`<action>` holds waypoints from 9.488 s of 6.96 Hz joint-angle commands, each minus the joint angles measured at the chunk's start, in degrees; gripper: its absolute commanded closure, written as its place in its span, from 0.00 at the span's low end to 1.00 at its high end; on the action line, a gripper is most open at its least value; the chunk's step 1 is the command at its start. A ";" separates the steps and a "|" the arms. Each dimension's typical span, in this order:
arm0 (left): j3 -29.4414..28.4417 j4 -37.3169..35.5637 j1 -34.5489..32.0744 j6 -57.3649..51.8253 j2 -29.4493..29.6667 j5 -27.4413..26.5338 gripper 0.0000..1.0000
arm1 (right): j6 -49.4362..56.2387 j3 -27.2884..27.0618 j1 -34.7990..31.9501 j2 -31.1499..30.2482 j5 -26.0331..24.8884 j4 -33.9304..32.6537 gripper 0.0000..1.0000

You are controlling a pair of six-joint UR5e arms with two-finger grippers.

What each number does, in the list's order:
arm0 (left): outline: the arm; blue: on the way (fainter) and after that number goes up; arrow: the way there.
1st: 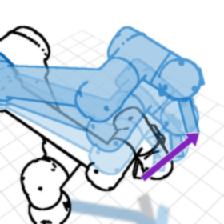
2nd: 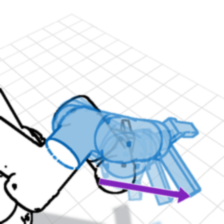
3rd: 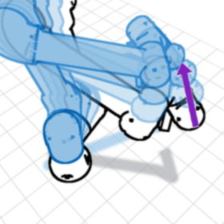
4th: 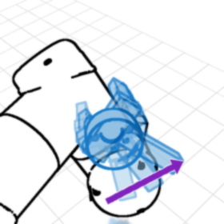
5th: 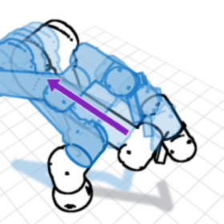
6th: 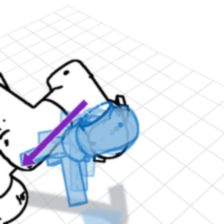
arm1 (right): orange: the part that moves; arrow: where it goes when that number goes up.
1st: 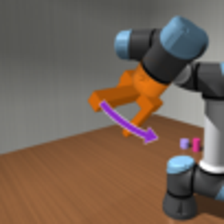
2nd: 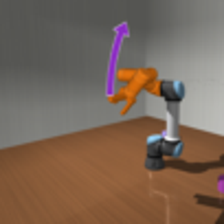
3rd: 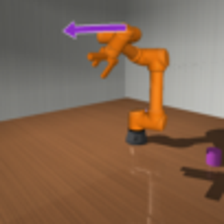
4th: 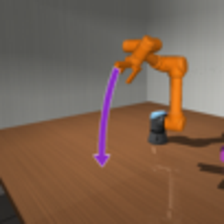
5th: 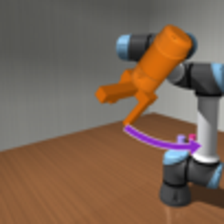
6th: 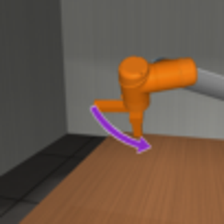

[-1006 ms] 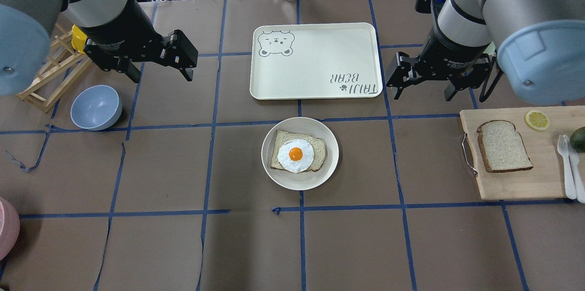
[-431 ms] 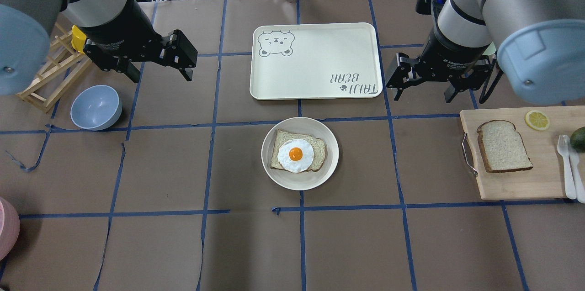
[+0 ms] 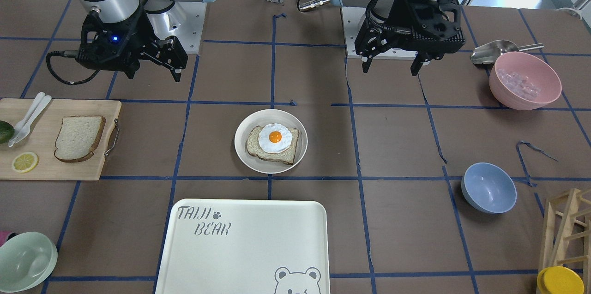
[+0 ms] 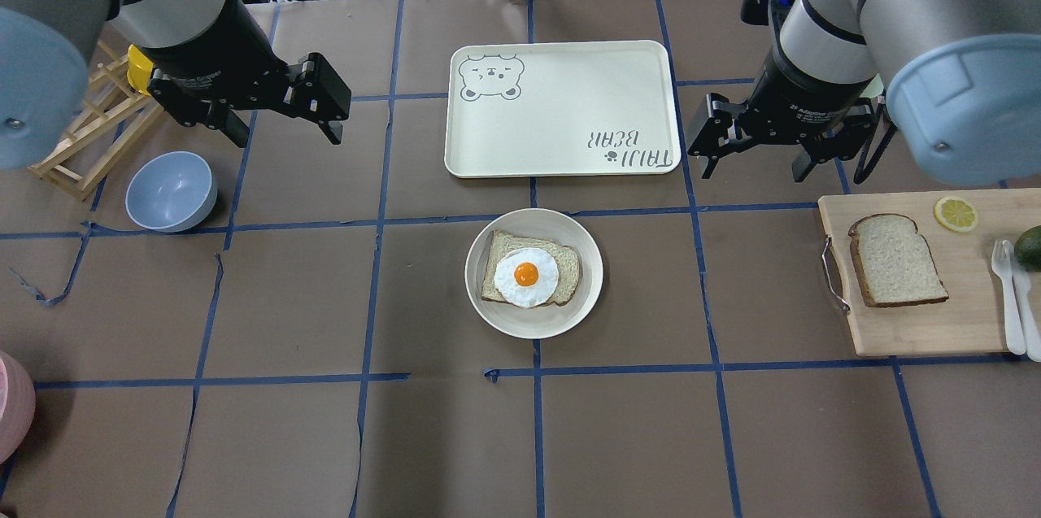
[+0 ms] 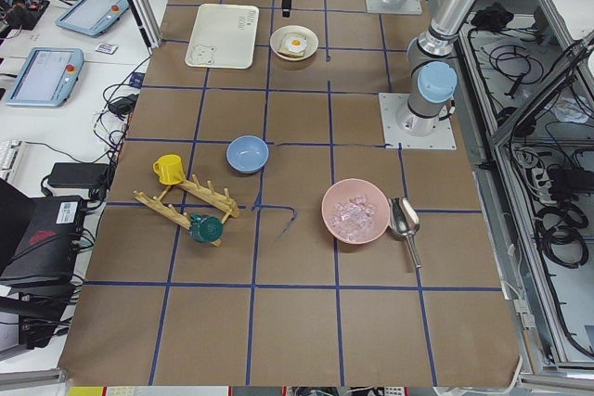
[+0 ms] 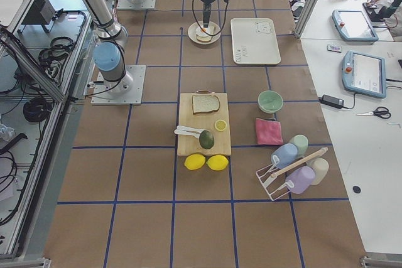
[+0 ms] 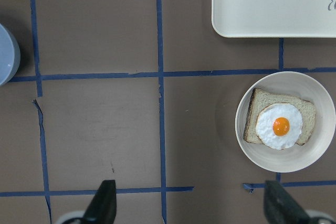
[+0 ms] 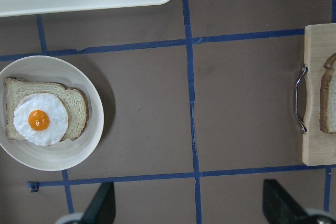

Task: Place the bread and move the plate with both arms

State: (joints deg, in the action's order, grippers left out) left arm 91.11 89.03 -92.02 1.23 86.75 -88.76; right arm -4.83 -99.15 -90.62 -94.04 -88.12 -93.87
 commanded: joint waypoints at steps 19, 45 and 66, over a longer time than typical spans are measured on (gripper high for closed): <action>-0.06 0.00 0.09 0.00 0.00 0.08 0.00 | -5.71 -8.95 18.11 21.34 -13.30 -22.23 0.37; -0.32 -0.26 0.09 0.00 0.00 0.17 0.00 | -19.03 14.76 8.05 20.12 -11.38 11.59 1.00; -0.15 -0.53 0.62 0.00 0.00 0.08 0.00 | -61.74 15.65 -17.85 30.33 5.79 -6.77 0.00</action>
State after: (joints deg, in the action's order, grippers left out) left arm 90.90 88.51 -91.41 1.23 86.78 -88.61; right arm -70.08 -83.73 -109.17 -62.53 -79.65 -100.36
